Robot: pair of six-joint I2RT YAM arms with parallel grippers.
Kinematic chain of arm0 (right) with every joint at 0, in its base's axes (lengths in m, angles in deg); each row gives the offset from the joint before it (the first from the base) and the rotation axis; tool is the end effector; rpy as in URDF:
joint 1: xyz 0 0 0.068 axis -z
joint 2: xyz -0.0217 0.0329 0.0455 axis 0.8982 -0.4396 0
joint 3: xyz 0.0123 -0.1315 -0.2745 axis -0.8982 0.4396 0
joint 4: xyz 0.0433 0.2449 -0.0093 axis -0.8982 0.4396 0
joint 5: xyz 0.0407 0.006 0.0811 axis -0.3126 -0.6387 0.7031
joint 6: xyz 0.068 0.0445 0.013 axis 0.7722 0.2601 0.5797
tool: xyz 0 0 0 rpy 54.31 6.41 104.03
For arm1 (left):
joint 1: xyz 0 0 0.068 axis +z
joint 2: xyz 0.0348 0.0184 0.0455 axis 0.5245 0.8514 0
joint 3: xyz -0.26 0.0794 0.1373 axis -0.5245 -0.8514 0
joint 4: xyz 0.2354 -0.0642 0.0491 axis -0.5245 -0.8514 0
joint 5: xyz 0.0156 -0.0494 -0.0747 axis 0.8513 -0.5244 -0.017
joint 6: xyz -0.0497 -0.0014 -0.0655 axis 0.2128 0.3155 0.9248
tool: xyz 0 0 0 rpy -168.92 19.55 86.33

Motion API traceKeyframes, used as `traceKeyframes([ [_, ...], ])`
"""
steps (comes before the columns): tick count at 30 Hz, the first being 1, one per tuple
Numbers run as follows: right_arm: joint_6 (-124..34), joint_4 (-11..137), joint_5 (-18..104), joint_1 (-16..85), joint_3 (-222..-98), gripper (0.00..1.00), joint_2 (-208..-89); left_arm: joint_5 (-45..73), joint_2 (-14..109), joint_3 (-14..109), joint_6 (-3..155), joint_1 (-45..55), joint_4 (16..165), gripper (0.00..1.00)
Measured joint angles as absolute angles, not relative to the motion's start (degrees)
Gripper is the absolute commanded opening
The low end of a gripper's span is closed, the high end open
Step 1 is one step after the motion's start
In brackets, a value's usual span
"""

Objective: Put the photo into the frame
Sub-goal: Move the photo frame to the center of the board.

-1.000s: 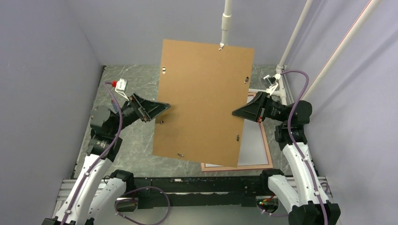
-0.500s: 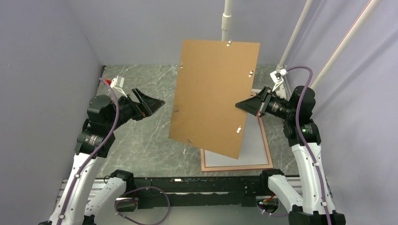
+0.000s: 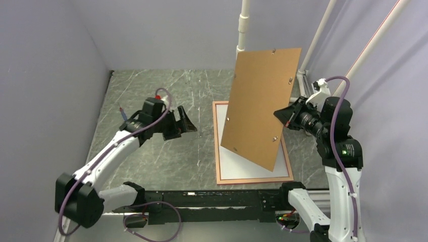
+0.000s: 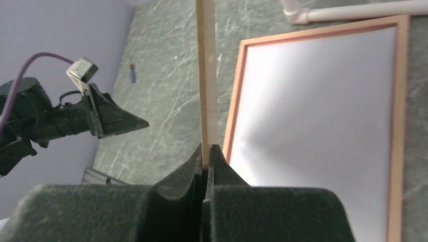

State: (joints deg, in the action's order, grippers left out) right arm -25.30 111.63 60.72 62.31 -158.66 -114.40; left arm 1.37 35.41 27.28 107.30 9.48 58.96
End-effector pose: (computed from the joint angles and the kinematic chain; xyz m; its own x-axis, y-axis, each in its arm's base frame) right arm 0.1220 0.0340 0.4375 -0.5237 0.3882 -0.7583 -0.2104 0.8036 0.5567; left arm 0.2048 -0.1110 0.3025 -0.8498 -0.3435 -0.3997 0.0333 0.7218 -0.6913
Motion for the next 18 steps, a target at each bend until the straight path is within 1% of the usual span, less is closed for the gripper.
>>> traceKeyframes([
  [6, -27.46, 116.53, 51.1, 62.23, -160.67, 0.0, -111.54, 5.42, 48.92, 27.63, 108.26, 1.24, 61.5, 0.94],
  [11, -28.29, 119.3, 46.14, 62.34, -160.7, 0.0, -110.42, 10.12, 61.53, 32.46, 108.83, -5.97, 60.89, 0.91],
  [13, -28.49, 119.67, 45.11, 62.34, -160.7, 0.0, -110.42, 11.98, 65.88, 35.69, 108.85, -8.53, 60.67, 0.88],
  [14, -28.64, 119.74, 44.72, 62.34, -160.7, 0.0, -110.42, 12.76, 67.54, 37.09, 108.85, -9.6, 60.62, 0.85],
  [15, -28.75, 119.87, 44.37, 62.34, -160.7, 0.0, -110.42, 13.24, 68.9, 38.21, 108.87, -10.45, 60.65, 0.79],
  [18, -29.02, 120.29, 43.84, 62.34, -160.67, 0.0, -110.42, 14.4, 72.52, 41.27, 109.0, -12.7, 60.69, 0.76],
])
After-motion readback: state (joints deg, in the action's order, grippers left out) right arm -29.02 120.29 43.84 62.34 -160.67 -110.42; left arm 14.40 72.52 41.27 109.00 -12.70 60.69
